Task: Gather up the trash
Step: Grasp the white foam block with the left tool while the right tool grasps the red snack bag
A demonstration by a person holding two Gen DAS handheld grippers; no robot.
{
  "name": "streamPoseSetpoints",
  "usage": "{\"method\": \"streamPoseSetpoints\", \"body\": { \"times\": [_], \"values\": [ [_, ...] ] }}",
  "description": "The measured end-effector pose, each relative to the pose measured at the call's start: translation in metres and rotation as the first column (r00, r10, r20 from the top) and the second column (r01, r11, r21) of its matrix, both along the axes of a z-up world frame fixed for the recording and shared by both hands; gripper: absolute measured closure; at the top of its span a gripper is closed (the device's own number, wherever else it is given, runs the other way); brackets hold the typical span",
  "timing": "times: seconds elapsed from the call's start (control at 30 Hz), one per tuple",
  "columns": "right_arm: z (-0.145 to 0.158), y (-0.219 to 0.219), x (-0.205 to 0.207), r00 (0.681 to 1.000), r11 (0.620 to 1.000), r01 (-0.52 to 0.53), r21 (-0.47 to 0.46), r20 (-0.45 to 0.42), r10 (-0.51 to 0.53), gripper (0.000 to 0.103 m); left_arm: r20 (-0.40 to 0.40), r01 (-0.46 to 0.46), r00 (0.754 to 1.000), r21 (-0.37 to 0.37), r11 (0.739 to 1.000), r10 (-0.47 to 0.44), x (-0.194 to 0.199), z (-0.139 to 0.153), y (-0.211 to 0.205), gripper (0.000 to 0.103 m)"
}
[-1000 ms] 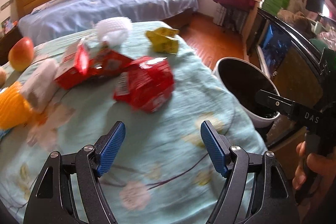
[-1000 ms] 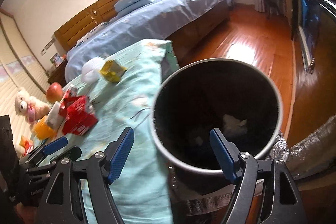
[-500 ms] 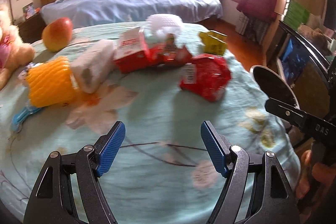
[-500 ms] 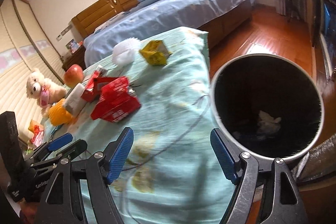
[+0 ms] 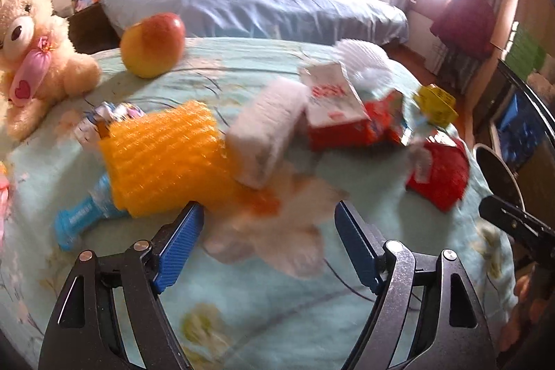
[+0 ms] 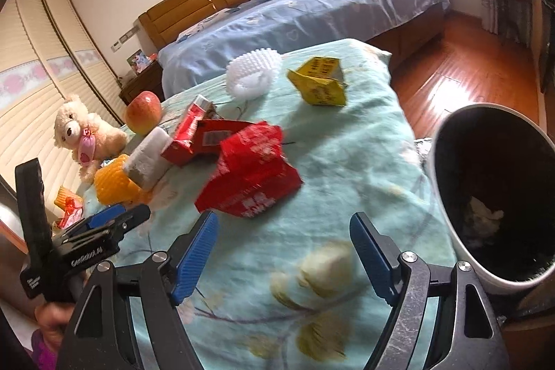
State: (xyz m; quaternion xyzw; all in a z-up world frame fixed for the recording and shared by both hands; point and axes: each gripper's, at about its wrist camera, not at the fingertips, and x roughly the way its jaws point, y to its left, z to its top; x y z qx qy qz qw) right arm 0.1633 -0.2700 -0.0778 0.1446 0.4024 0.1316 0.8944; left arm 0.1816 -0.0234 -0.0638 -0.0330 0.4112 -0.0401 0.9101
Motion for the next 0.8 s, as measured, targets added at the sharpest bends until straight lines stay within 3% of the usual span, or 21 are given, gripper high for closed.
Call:
{"method": "streamPoseSetpoints", "body": {
  "times": [0.33, 0.7, 0.8],
  "values": [
    [-0.008, 0.025, 0.031, 0.999, 0.999, -0.040, -0.018, -0.016, 0.039, 0.022, -0.001, -0.032, 0.999, 0.008, 0.999, 0.032, 0.034, 0.000, 0.013, 0.022],
    [-0.016, 0.021, 0.039, 0.999, 0.999, -0.037, -0.009, -0.036, 0.037, 0.025, 0.001, -0.037, 0.999, 0.024, 0.999, 0.037, 0.050, 0.000, 0.028, 0.020],
    [-0.016, 0.022, 0.041, 0.999, 0.999, -0.035, -0.018, -0.038, 0.035, 0.036, 0.009, -0.034, 0.999, 0.030, 0.999, 0.034, 0.057, -0.002, 0.029, 0.021]
  ]
}}
